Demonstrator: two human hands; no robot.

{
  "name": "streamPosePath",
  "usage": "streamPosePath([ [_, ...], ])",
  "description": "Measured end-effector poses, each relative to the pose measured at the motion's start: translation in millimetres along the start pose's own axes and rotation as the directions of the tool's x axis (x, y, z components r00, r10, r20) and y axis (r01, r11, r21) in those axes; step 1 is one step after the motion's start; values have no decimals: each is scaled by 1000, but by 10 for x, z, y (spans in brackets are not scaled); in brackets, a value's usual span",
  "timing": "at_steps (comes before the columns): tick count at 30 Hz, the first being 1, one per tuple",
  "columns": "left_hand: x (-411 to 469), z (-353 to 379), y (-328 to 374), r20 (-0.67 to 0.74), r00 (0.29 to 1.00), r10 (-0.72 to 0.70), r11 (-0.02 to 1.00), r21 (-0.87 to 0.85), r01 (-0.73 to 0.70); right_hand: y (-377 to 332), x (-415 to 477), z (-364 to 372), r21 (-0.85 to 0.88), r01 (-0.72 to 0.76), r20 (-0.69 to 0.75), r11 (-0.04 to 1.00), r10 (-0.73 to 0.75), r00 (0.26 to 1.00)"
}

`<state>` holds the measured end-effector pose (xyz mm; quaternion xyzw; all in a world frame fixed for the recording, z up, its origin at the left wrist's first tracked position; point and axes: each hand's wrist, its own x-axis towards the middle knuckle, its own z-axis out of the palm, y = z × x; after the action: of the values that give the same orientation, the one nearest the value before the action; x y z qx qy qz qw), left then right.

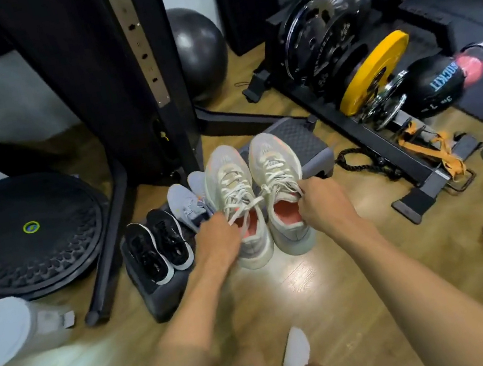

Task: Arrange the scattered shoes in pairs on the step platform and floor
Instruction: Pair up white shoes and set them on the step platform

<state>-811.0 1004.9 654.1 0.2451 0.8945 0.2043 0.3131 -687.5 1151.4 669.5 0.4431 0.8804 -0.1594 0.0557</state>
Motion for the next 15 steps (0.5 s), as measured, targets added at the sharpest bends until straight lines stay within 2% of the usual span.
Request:
streamPosePath([
  [9,1474,433,325,-23,989,-149,988,-37,148,217,1619,323,-53,-3,127,999,10,992],
  [12,1936,692,374,9,982,-189,981,-38,190,278,2097,460,-56,-13,182,998,23,983],
  [15,2416,980,384,41,959,-282,955,-87,285,369,2658,727,-112,38,244,993,-10,970],
])
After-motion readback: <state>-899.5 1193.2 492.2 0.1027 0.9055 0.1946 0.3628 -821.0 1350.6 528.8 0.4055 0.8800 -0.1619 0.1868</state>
